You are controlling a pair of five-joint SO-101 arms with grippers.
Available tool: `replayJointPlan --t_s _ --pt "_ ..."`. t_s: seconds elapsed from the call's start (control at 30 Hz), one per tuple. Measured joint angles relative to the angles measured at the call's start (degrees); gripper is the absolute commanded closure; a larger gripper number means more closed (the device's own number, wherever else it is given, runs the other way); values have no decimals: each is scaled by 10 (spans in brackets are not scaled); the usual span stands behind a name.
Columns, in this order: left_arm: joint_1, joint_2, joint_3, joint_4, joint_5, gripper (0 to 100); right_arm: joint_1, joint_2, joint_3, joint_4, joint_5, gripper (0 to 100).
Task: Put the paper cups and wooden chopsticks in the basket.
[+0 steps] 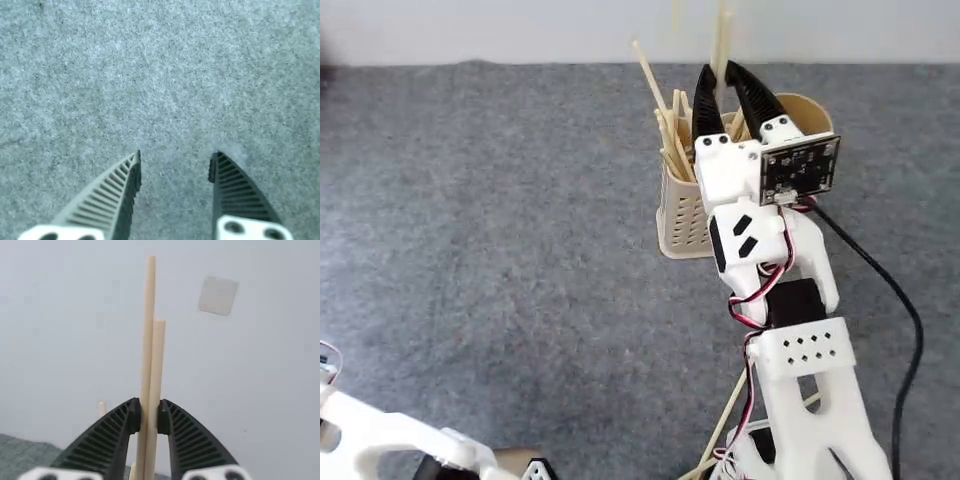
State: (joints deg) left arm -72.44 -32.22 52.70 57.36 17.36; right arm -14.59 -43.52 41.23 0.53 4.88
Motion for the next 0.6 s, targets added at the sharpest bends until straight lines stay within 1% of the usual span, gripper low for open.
replayJointPlan --t_s 0.07,0.2,0.27,0.37,0.43,0.53,0.6 --pt "0 0 0 0 0 783 0 0 0 10 0 916" --pt "0 0 0 0 0 783 0 0 0 39 0 768" --pt "0 0 0 0 0 783 0 0 0 42 0 724" --pt "0 0 0 0 0 783 4 -17 1 52 0 721" --pt "0 0 0 0 0 783 8 -50 1 79 -1 721" --pt "2 0 0 0 -4 783 4 -113 0 151 -1 723" --pt "18 0 0 0 -26 783 8 -158 0 213 -11 753"
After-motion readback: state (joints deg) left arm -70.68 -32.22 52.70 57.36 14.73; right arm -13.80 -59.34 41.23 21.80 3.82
